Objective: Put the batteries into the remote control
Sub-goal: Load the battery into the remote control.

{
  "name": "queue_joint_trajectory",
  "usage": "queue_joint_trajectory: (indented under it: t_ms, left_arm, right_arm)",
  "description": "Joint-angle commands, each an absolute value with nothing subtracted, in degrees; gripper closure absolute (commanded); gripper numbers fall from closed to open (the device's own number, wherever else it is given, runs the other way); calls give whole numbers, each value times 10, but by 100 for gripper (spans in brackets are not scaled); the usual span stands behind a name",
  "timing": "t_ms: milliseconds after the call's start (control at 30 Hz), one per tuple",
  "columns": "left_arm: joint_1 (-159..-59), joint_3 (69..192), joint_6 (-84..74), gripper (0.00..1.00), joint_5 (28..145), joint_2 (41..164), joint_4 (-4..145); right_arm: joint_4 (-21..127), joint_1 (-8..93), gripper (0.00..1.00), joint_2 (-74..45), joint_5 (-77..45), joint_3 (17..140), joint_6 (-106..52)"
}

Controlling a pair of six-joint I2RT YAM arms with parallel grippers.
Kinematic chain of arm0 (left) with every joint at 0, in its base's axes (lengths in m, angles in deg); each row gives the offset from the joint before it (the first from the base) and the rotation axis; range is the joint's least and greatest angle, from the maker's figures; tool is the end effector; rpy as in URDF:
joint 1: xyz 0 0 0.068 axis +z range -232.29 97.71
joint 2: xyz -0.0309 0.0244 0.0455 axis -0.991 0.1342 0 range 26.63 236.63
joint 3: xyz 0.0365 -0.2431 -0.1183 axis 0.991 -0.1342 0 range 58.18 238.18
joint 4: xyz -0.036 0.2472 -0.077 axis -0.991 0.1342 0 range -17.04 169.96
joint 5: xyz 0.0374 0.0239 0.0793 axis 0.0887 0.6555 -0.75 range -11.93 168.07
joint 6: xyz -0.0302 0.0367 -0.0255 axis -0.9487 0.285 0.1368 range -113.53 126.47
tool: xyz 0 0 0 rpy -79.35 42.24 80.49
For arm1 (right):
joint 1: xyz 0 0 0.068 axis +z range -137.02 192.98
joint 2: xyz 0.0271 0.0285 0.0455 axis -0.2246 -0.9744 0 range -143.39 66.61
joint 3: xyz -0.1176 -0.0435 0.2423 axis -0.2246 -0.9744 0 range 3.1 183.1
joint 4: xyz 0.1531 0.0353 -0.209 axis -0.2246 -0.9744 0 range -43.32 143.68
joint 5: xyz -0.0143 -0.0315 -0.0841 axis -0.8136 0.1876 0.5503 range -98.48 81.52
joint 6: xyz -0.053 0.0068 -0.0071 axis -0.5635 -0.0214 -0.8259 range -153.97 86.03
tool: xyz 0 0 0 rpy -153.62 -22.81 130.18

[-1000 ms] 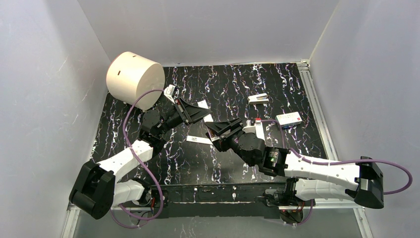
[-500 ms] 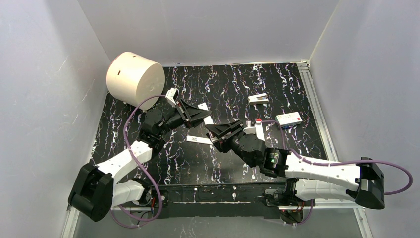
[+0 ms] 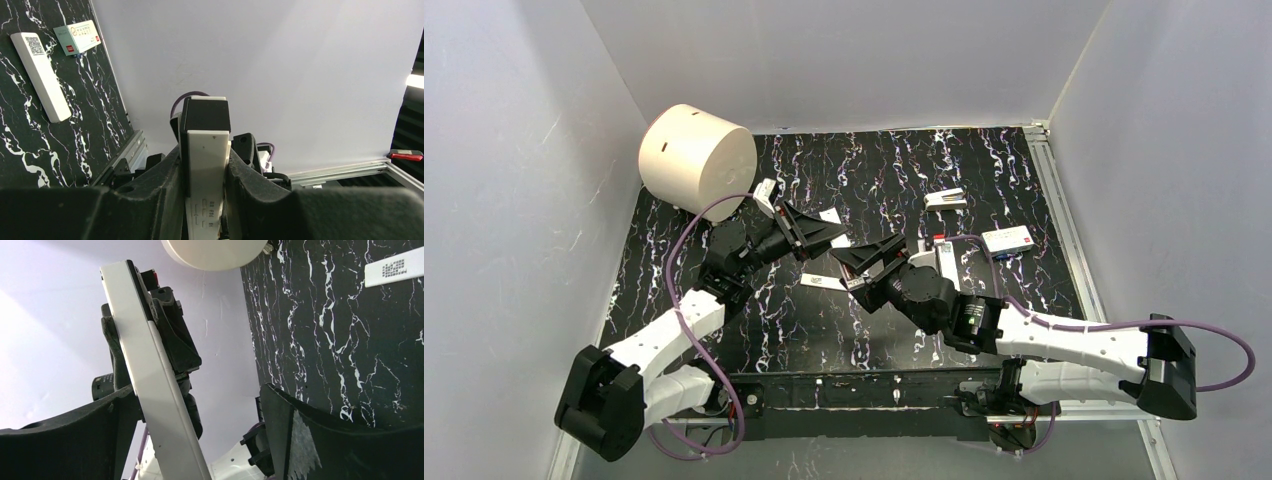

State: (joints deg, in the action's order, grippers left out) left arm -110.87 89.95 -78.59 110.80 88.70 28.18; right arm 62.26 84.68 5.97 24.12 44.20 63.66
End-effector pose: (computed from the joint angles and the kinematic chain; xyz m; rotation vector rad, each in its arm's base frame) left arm 0.2005 -0.1311 0.3010 -0.2203 1.6785 -1.9646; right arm 0.0948 0.2252 0.2985 0.9155 1.8343 1.5828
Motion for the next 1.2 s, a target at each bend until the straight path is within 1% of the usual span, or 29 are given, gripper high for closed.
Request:
queue_joint_trajectory:
  t_ms: [0,233,333,533,667,733,967,1067,1167]
  left_arm:
    - [-1112,927,-781,100,1121,855,266]
    - [-1111,926,-783,100,1119,855,273]
    - [-1112,927,-786,100,1120,857,274]
    - [-1112,931,-788,100,1122,860,274]
    - [-1111,932,-790,100,1123,860,274]
    - [-1111,933,-788,100,1122,859,274]
    - [-1111,941,-784,100,1120,860,278]
    - [-1111,944,-784,100,1121,862,278]
    - [-1111,947,-783,100,1121,859,283]
  right_arm:
    - [637,844,5,71,250,445,569]
    - [711,844,2,125,259,405,511]
    - [758,844,3,144,255,384,484]
    - [770,844,6,148,233,378,458]
    - [780,844,14,145,227,375,453]
    - [772,844,21,144,229,377,453]
    - [755,843,39,135,224,389,432]
    - [740,843,45,127,221,398,418]
    - [725,843,45,124,222,401,408]
